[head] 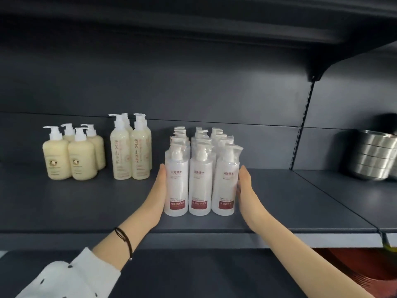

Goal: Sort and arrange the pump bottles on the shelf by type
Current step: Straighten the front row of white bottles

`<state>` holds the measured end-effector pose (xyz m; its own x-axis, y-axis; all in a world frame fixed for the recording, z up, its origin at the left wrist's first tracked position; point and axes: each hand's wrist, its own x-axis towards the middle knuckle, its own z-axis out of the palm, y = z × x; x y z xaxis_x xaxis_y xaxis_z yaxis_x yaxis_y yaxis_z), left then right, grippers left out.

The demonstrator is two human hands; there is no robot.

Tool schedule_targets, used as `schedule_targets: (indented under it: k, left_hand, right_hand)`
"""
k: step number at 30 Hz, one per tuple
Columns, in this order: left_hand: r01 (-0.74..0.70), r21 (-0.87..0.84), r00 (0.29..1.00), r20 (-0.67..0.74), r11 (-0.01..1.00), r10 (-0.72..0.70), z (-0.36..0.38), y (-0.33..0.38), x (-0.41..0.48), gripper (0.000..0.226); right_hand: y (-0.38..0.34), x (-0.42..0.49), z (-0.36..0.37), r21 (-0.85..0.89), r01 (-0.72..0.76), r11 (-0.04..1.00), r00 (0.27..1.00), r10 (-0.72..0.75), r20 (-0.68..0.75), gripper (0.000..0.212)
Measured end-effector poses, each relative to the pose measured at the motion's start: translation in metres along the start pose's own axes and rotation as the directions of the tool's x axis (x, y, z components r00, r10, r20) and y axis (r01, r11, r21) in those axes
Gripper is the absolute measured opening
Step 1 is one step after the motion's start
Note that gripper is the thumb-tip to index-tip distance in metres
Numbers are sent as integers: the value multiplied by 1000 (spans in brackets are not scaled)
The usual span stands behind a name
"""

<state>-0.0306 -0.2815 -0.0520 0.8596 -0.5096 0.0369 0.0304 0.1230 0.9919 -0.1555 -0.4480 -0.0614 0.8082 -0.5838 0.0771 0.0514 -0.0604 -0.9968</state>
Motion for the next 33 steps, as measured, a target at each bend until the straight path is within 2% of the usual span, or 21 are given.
schedule_targets:
  k: [3,5,8,12,14,16,18,21,27,33]
  left_hand:
    - [12,-31,999,-36,999,-13,3,-5,6,64]
    - [23,-19,998,-55,1000,-24,3,-5,6,64]
    - [46,15,996,-71,999,-45,4,-8,0,64]
    - [35,94,996,-81,995,-27,10,6,-10,62]
    - [-37,171,996,-79,985,51,8,10,-12,48]
    - [-183,259,974,-84,948,211,4,10,-16,30]
    - [-339,298,923,-76,892,376,-2,3,-19,37]
    - [-423,285,890,-49,860,454,-4,-8,-19,50]
    - [-402,286,899,-55,870,434,-3,-15,-17,55]
    - [-411,364,901,22,836,433,-15,-11,-14,62]
  right_hand:
    - [-4,10,9,25,18,1000,999,-19,27,58]
    - [-2,15,10,25,31,999,999,-31,19,60]
    - [5,11,6,18,14,1000,991,-17,134,69]
    - [-7,7,-7,-53,96,994,981,-85,173,59]
    - [-15,4,-14,-83,137,987,986,-128,110,49]
    - [-17,1,-21,-117,176,977,984,-175,19,34]
    - [-15,-3,-23,-154,216,964,974,-224,-36,25]
    - [-7,-5,-21,-188,240,953,965,-255,-61,31]
    - [4,-4,-19,-222,257,941,957,-279,-76,36]
    - [7,-3,-21,-316,278,907,951,-306,-43,57]
